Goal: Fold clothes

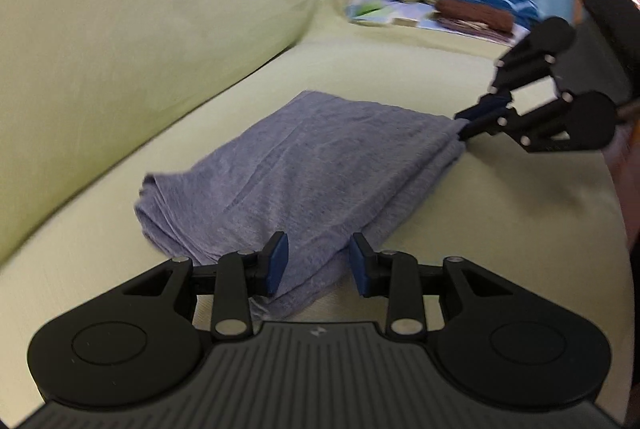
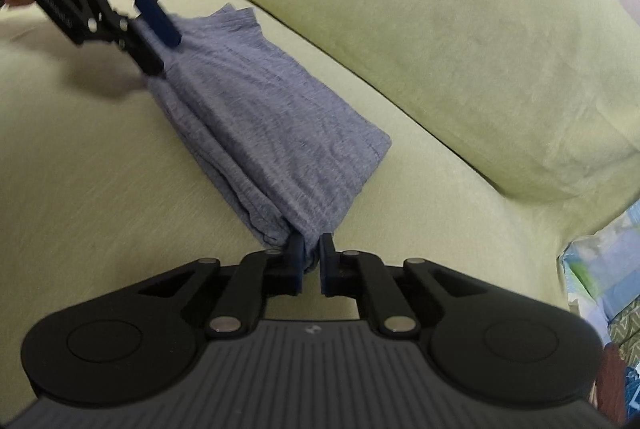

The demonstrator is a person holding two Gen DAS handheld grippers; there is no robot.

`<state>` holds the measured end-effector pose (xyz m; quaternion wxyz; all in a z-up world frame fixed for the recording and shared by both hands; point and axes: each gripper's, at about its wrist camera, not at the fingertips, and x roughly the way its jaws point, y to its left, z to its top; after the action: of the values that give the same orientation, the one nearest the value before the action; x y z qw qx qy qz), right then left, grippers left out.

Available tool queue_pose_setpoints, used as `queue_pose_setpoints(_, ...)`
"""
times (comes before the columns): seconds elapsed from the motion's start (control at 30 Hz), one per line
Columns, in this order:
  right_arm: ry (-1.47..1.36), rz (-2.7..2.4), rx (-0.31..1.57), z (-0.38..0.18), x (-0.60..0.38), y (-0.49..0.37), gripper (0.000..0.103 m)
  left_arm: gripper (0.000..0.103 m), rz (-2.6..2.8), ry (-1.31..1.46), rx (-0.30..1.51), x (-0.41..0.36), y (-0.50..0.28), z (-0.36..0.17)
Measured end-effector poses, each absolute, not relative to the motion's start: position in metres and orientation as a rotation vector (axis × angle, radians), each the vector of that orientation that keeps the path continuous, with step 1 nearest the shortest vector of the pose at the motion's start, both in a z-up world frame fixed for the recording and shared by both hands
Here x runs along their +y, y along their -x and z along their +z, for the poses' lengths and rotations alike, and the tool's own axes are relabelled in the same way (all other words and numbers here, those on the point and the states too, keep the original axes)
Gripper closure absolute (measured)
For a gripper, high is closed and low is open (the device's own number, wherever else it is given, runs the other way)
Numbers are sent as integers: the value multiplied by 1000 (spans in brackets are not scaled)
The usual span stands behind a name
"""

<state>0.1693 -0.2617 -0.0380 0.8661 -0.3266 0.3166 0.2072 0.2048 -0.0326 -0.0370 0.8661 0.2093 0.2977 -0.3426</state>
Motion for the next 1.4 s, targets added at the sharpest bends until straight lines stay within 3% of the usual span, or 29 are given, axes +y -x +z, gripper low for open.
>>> queue_pose_setpoints(0.33, 680, 420, 673, -38, -259, -176, 98, 63, -802, -737, 561, -34, -194, -34)
queue_pose_setpoints(0.37, 689, 417, 670, -39, -258, -177, 98, 69, -810, -778, 545, -36, -190, -36)
queue_pose_setpoints(0.43, 704, 420, 666, -39, -257, -176, 98, 90, -822, -783, 541, -37, -188, -36)
queue_pose_setpoints(0.5, 719, 424, 657, -39, -256, -174, 98, 100, -809, -773, 541, -35, -188, -36)
queue_pose_setpoints(0.67, 736, 415, 592, -31, -262, -167, 100, 102, -774, -586, 555, -17, -193, -21)
queue_pose_setpoints(1.0, 974, 466, 514, -60, -255, -143, 100, 102, -779, -655, 562, -12, -182, -38)
queue_pose_setpoints(1.4, 898, 460, 581, -51, -261, -152, 96, 96, -758, -631, 614, -2, -180, -43)
